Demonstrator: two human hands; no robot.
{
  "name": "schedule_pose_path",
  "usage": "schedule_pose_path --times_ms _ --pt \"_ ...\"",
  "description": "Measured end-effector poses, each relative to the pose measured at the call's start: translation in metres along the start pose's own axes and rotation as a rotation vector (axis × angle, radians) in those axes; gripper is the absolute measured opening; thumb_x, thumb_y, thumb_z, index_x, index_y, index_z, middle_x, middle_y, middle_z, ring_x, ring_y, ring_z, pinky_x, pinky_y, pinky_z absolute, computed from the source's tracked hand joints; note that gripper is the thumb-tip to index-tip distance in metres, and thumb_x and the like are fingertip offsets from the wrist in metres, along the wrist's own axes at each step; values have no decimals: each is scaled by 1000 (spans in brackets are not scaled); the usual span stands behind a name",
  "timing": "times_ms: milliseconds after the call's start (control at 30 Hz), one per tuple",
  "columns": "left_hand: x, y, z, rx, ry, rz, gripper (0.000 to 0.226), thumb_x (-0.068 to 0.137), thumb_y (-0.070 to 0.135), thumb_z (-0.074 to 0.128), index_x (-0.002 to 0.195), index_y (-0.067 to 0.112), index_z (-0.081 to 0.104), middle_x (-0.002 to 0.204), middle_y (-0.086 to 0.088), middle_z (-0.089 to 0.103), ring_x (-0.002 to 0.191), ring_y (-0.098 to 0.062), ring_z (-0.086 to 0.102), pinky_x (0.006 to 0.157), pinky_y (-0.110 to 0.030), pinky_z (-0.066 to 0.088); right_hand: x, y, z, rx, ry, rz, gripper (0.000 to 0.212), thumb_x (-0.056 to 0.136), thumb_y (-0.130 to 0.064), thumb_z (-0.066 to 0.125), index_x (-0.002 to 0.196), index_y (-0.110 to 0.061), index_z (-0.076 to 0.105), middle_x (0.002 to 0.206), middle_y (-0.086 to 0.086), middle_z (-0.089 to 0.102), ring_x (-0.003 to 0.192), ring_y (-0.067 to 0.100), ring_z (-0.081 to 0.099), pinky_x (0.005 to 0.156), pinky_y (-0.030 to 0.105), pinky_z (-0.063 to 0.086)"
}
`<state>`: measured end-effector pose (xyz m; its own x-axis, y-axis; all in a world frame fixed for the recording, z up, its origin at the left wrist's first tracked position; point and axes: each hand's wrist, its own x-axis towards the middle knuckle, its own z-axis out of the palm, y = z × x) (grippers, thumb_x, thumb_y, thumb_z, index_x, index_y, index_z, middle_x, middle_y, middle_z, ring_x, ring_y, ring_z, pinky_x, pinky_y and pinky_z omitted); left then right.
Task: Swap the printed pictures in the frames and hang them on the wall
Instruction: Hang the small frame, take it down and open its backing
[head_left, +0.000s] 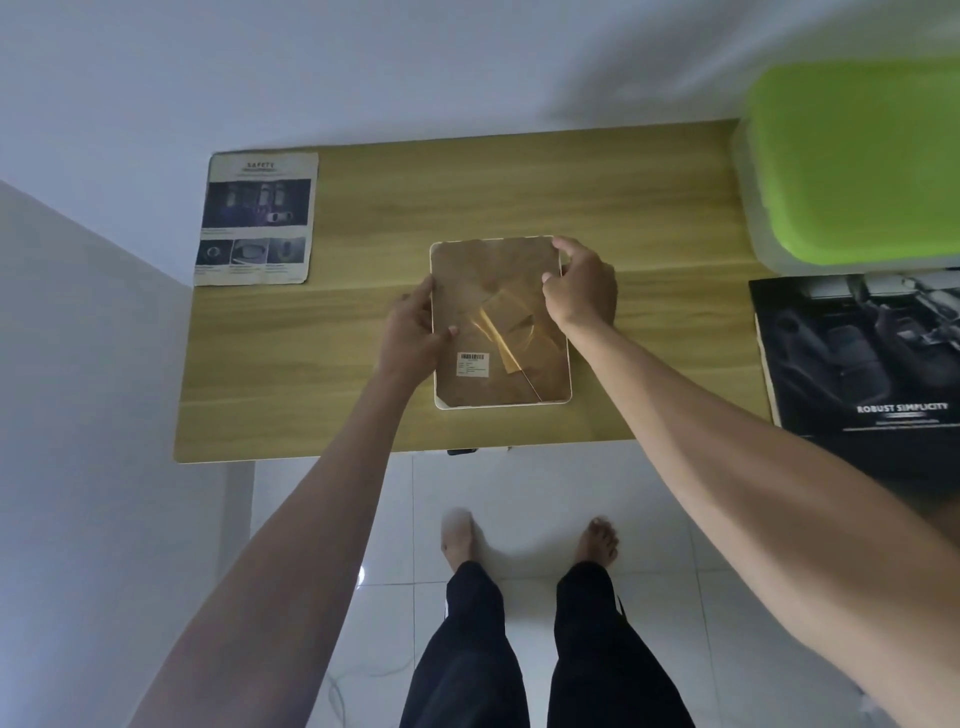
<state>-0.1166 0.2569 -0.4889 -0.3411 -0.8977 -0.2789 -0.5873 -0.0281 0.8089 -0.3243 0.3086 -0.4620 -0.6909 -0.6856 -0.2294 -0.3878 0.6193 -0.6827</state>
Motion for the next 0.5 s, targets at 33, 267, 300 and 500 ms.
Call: schedule_pose_path --times_ms 33,267,300,500 --pt "3 -1 1 79 5 18 79 74 19 75 148 16 45 115 -15 58 94 -29 64 88 -47 55 2 -2 0 -31 -7 2 51 93 -14 64 141 -30 56 129 3 67 116 25 64 86 27 50" --pt "-12 -1 -2 419 4 224 87 79 53 66 150 10 39 140 -18 47 128 -36 46 105 -47 42 11 -5 4 -180 -115 44 58 87 -21 65 142 -30 51 132 7 52 112 31 61 79 30 43" --pt "-16 -2 -3 470 -44 246 112 71 73 62 156 10 26 153 -18 35 139 -35 36 113 -49 35 12 -6 4 -189 -128 44 60 85 -27 70 142 -30 51 133 7 52 113 31 60 81 32 45" --pt "-25 -20 3 743 -230 387 177 32 104 55 153 -2 -17 163 -20 -19 153 -31 -17 126 -49 1 18 -8 6 -205 -154 47 67 78 -38 82 136 -27 52 131 7 51 114 30 59 84 34 48"
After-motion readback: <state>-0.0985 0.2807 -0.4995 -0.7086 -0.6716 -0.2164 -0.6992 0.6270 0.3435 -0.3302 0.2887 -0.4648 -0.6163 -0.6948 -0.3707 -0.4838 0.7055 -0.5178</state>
